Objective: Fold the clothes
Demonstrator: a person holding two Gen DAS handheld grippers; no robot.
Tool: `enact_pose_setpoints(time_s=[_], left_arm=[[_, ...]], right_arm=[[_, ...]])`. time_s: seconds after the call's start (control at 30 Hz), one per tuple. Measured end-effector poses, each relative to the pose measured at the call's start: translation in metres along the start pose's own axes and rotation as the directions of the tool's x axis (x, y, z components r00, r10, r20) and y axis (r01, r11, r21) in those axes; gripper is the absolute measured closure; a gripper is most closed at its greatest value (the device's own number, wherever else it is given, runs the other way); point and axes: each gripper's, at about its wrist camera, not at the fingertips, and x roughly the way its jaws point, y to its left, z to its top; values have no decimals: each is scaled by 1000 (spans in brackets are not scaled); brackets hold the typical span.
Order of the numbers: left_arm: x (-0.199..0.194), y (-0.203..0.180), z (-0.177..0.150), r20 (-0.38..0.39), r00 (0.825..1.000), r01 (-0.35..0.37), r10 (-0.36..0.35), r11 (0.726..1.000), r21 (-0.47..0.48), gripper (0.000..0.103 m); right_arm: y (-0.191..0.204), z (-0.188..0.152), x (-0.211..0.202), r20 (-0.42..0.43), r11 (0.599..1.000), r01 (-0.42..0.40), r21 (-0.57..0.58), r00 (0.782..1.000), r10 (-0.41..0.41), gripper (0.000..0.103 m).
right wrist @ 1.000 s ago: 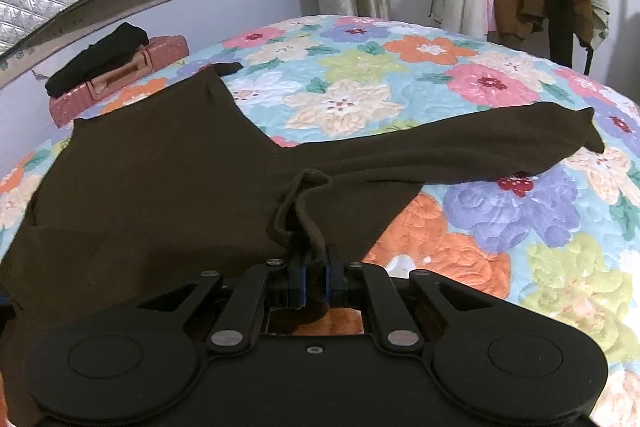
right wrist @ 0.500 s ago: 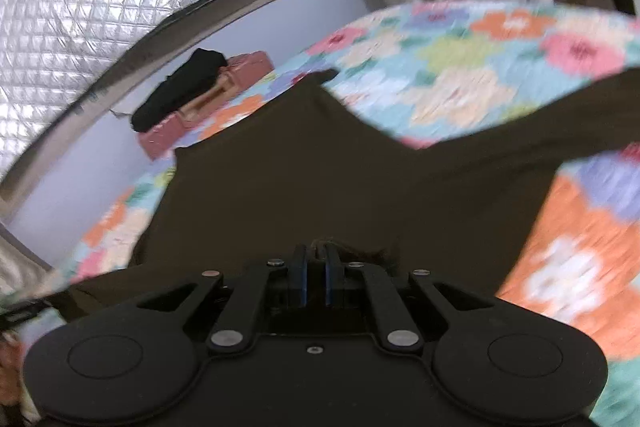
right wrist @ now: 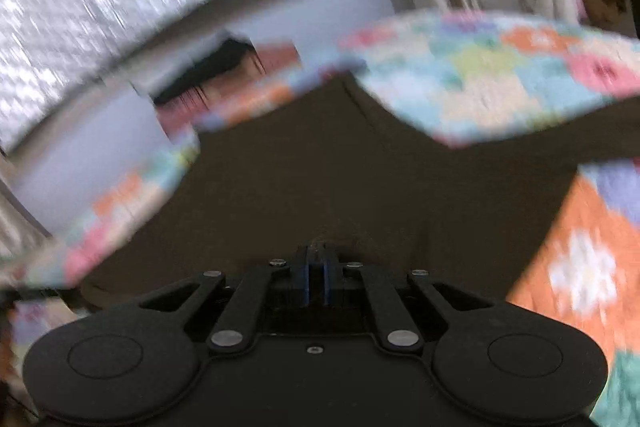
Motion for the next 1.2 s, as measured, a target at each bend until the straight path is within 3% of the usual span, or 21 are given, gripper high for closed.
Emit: enact_pose_setpoints(time_s=[0.1,0.23,0.43,0.53,0.6,0.67,0.77,0.87,0.97,1.1,1.2], left_arm=[[5,-1,-2,-9,999,-33,34,999,13,98],[0,4,0,8,1000,4,-4,1000,-12,98],[-6,3,3,21,999,46,-46,999,-17,97],[-6,-3,2,-2,996,91,-91,996,13,96],[-5,-11,-1,-30,994,111,-109,993,46,93],[-2,-17,-5,-54,992,121,-117,990,72,93],[0,-22,-8,-90,988,133,-125,987,91,82],[-6,-19,-4,-128,966,231,-223,971,56,66],[-21,-17,7,-111,954,287,-280,957,50,61],[-32,-15,42,-60,959,282,-278,955,86,61],[-13,-25,77,-75,965,258,-250,956,138,61]], right_arm=[[-4,-13,7,-30,1000,31,5,999,-31,95],[-1,-2,2,0,1000,25,-7,1000,-25,95],[27,30,-38,151,996,-24,-88,988,38,95],[25,24,-33,128,980,100,-170,989,-79,95],[14,12,-13,61,959,198,-204,980,-190,95],[1,2,0,13,966,196,-167,980,-197,96],[-10,-5,1,23,976,187,-108,982,-185,96],[-6,-3,0,37,972,206,-114,978,-203,97],[1,0,-4,59,958,235,-162,972,-228,97],[-3,-4,10,4,956,237,-175,971,-240,97],[-6,-12,13,3,958,232,-170,972,-235,96]])
